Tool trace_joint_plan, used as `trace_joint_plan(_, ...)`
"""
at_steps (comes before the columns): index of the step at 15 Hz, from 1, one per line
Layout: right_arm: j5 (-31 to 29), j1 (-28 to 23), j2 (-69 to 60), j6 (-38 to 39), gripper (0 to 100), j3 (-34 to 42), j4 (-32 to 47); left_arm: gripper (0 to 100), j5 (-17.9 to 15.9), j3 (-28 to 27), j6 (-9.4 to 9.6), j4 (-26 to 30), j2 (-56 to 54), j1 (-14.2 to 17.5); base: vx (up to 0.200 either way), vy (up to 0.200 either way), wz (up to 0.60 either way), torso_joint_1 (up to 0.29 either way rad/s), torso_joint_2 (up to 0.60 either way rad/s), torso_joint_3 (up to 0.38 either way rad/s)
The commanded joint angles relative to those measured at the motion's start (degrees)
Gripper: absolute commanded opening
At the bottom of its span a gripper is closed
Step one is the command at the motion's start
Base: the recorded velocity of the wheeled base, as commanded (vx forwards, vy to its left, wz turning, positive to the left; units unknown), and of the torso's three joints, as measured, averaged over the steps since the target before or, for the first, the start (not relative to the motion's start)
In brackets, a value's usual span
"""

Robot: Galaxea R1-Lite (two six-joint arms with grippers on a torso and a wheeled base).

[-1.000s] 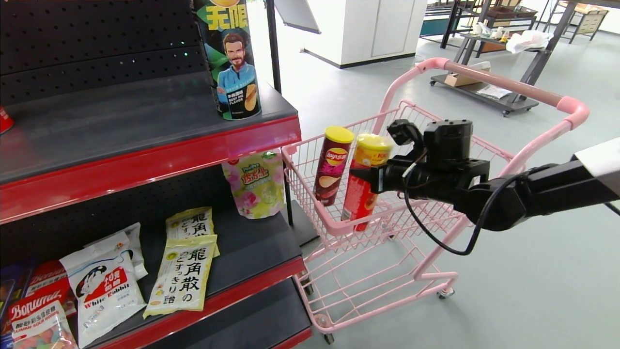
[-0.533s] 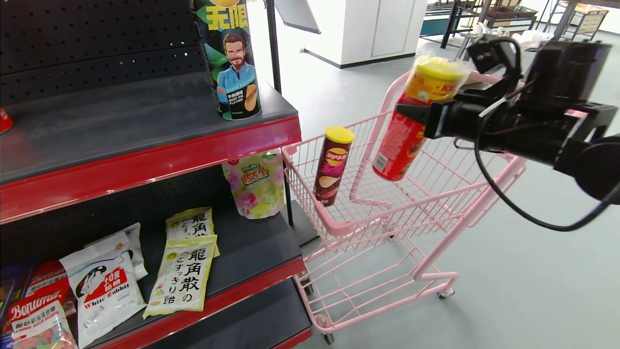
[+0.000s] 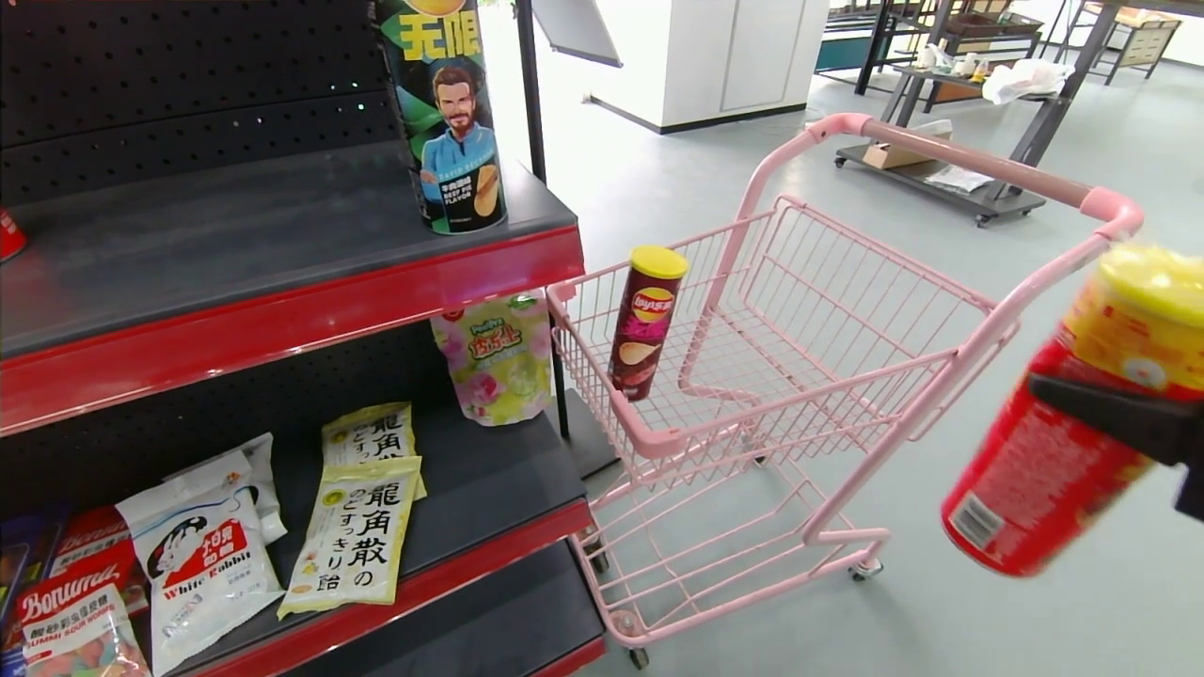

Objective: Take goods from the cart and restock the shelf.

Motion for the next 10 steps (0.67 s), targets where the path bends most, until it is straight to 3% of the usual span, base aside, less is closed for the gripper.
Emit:
trace_joint_plan(1,-1.0,-3.7,-12.9,-1.0,0,5.7,4.6,100,-0.1,0.0,0.06,-0.1,0.2,0.0,0.000,0.000,0.00,0.000,0.00,0.000)
trace_joint_plan(4,-0.5,-3.9,-12.2,-1.8,0,4.2,4.6,100,-0.1,0.0,0.06,-0.1,0.1,0.0,0.000,0.000,0.00,0.000,0.00,0.000)
trace_joint_plan(8,9.6,-2.9,-11.8,-4.5,0,3.9,4.7,100,-0.1,0.0,0.06,-0.1,0.0,0.0,0.000,0.000,0.00,0.000,0.00,0.000)
trace_joint_plan(10,11.3,-2.9,-9.8,-5.2,0,3.7,4.2,100,-0.1,0.0,0.06,-0.1,0.0,0.0,0.000,0.000,0.00,0.073,-0.27,-0.188)
